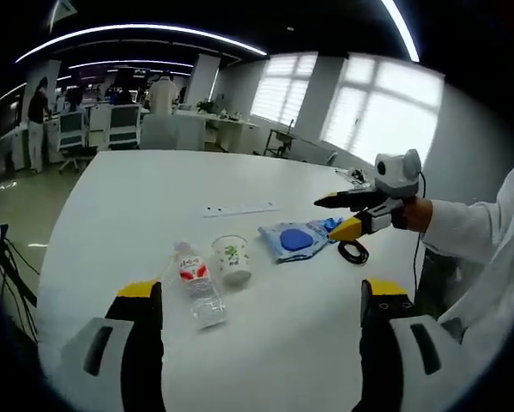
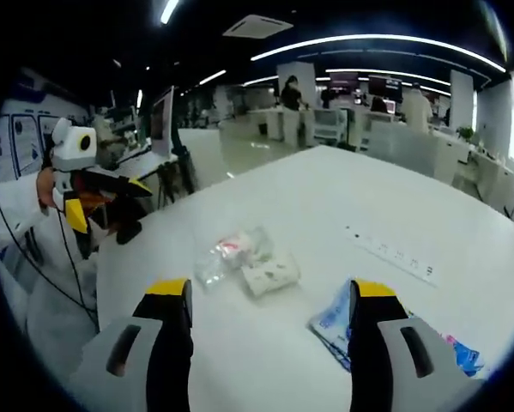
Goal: Arrange the tabletop items into an orderly group along one side of the table until the central work area is clear of visible clutter.
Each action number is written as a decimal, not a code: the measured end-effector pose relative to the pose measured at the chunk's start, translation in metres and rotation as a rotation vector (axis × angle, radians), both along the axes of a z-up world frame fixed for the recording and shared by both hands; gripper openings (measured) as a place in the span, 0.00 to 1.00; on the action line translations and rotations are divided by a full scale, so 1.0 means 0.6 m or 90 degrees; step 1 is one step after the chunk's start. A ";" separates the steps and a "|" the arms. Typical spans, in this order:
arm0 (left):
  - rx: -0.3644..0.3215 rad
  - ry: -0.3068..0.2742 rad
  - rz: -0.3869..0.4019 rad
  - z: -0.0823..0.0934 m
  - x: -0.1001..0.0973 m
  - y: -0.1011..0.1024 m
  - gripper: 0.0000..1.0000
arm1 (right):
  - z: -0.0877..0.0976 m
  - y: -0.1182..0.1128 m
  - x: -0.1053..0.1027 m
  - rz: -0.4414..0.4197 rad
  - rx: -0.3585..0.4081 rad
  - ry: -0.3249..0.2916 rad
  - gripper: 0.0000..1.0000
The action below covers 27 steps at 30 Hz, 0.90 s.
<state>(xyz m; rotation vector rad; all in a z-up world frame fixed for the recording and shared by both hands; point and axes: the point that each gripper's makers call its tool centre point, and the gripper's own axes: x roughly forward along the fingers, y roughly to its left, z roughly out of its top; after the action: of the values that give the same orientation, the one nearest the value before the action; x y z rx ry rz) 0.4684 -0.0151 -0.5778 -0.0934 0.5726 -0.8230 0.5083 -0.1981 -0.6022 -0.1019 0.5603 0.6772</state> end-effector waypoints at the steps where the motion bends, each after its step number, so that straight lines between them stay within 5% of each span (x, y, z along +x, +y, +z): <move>1: -0.001 0.002 0.001 -0.001 0.001 0.000 0.99 | -0.003 0.002 0.003 0.003 0.000 0.001 0.74; 27: -0.009 0.049 0.027 -0.065 0.028 0.014 0.98 | -0.086 0.044 0.082 0.077 -0.012 0.047 0.72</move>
<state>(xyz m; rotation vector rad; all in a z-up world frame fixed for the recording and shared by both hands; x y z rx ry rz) 0.4855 -0.0064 -0.6169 -0.1510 0.6347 -0.7843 0.5574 -0.1716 -0.6537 -0.1297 0.6358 0.7959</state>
